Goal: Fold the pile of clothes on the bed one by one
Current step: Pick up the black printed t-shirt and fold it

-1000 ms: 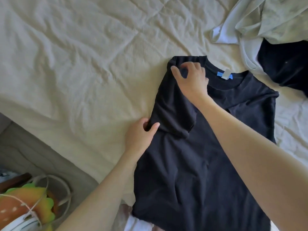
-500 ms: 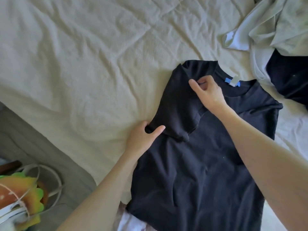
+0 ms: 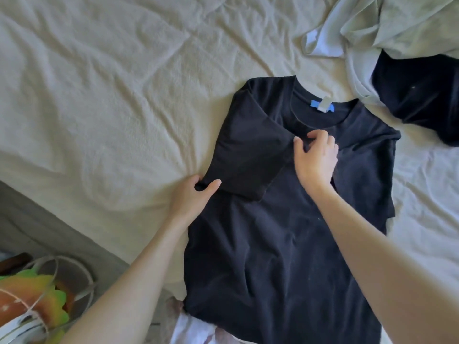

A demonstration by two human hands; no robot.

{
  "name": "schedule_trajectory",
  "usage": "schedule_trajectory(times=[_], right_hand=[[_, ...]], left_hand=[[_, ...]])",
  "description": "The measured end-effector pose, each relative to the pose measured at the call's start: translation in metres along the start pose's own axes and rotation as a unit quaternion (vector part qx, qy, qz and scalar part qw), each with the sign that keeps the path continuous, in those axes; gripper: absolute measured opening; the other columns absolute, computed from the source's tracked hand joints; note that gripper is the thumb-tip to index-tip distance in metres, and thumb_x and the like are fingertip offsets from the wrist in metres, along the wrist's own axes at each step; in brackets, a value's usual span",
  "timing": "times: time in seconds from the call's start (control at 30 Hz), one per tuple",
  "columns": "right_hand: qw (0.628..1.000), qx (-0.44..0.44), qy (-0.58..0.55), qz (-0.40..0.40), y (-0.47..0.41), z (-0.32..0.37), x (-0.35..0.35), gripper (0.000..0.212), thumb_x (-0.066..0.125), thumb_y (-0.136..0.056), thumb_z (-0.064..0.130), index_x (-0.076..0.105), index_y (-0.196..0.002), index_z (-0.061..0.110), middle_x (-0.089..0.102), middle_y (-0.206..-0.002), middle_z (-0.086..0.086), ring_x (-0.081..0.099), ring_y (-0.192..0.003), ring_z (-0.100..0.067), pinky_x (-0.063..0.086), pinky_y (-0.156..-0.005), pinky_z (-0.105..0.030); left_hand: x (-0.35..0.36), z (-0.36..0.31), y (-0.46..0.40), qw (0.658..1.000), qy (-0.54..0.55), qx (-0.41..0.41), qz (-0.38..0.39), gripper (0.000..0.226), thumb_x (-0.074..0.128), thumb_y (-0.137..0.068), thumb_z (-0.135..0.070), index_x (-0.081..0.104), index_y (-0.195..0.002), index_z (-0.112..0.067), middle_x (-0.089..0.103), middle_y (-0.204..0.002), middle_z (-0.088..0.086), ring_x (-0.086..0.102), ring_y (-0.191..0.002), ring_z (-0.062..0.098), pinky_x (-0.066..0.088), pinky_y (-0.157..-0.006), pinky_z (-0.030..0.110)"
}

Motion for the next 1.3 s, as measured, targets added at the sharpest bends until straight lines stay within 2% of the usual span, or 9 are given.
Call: schedule_trajectory(times=[0.07,0.17,0.23,0.33,0.6,0.83,0.93,1.1,1.3], right_hand=[[0.982,-0.179,0.062,-0.024,0.035,0.027,0.008,0.042,0.055,-0.09,0.033,0.053,-0.126,0.012,0.053,-0.126,-0.011,0.046,-0.119,-0.031,0.036,-0.093,-0.042],[0.929,-0.312,0.163,0.112,0.077,0.042,0.046,0.054,0.048,-0.095,0.035,0.035,-0.145,0.018,0.028,-0.153,-0.01,0.021,-0.143,-0.029,0.02,-0.113,-0.047],[0.927,-0.275,0.189,0.172,0.089,0.035,0.062,0.058,0.038,-0.099,0.038,0.017,-0.151,0.022,0.008,-0.16,-0.006,0.002,-0.147,-0.026,0.005,-0.118,-0.048],[0.953,-0.223,0.11,0.17,0.112,0.028,0.057,0.058,0.039,-0.099,0.037,0.019,-0.151,0.021,0.008,-0.159,-0.007,0.001,-0.147,-0.027,0.001,-0.117,-0.049],[0.957,-0.142,0.07,0.243,0.234,-0.058,0.035,0.053,0.047,-0.098,0.027,0.03,-0.148,0.018,0.015,-0.158,-0.006,0.01,-0.147,-0.026,0.005,-0.117,-0.044],[0.98,-0.065,0.05,0.18,0.276,-0.139,-0.006,0.042,0.056,-0.094,0.017,0.051,-0.135,0.009,0.038,-0.148,-0.011,0.03,-0.14,-0.029,0.021,-0.114,-0.049],[0.991,-0.009,0.034,0.13,0.284,-0.191,-0.033,0.033,0.056,-0.092,0.011,0.059,-0.124,0.003,0.048,-0.14,-0.014,0.039,-0.134,-0.031,0.028,-0.111,-0.049],[0.991,0.11,0.048,0.057,0.297,-0.288,-0.077,0.032,0.053,-0.092,0.013,0.056,-0.122,0.004,0.051,-0.129,-0.015,0.044,-0.121,-0.034,0.034,-0.1,-0.046],[0.954,0.272,-0.061,0.107,0.317,-0.371,-0.078,0.036,0.05,-0.094,0.027,0.053,-0.12,0.002,0.053,-0.122,-0.017,0.05,-0.111,-0.034,0.038,-0.089,-0.035]], left_hand=[[0.0,-0.002,0.003,1.0,0.002,0.002,-0.002,0.019,0.062,-0.085,-0.047,0.06,-0.086,-0.028,0.064,-0.086,-0.016,0.059,-0.081,-0.003,0.047,-0.073,0.019],[-0.003,-0.002,0.011,1.0,0.029,0.002,-0.006,0.016,0.062,-0.087,-0.042,0.06,-0.094,-0.027,0.063,-0.091,-0.018,0.058,-0.085,-0.004,0.045,-0.074,0.018],[-0.004,0.006,0.021,0.998,0.064,-0.022,0.003,0.024,0.061,-0.088,-0.04,0.062,-0.097,-0.018,0.068,-0.095,-0.008,0.063,-0.089,0.006,0.05,-0.079,0.025],[-0.006,0.024,0.045,0.992,0.103,-0.061,0.042,0.022,0.063,-0.086,-0.043,0.065,-0.095,-0.023,0.071,-0.093,-0.004,0.068,-0.086,0.01,0.054,-0.079,0.03],[0.009,0.087,0.109,0.988,0.084,-0.11,0.07,0.01,0.066,-0.087,-0.03,0.066,-0.092,-0.021,0.072,-0.085,-0.014,0.066,-0.082,-0.003,0.046,-0.059,0.006],[0.034,0.129,0.157,0.991,0.036,-0.117,0.059,0.02,0.065,-0.088,-0.018,0.063,-0.107,-0.011,0.067,-0.1,-0.003,0.061,-0.09,0.005,0.046,-0.072,0.016],[0.037,0.142,0.177,0.994,0.006,-0.108,-0.011,0.021,0.066,-0.087,-0.019,0.064,-0.1,-0.003,0.067,-0.096,0.007,0.062,-0.09,0.018,0.047,-0.081,0.031],[0.031,0.162,0.212,0.995,-0.04,-0.07,-0.063,0.015,0.063,-0.09,-0.018,0.059,-0.085,-0.004,0.061,-0.077,0.004,0.054,-0.075,0.018,0.041,-0.061,0.025],[0.035,0.208,0.246,0.988,0.035,-0.121,-0.09,0.011,0.053,-0.096,-0.018,0.052,-0.092,-0.007,0.052,-0.09,0.011,0.047,-0.084,0.02,0.038,-0.07,0.034]])
Point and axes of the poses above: each hand's wrist, its own y-axis away from the middle knuckle, its own x-axis out of the palm, z = x × y, the point moved 5 cm from there along -y, towards the middle knuckle
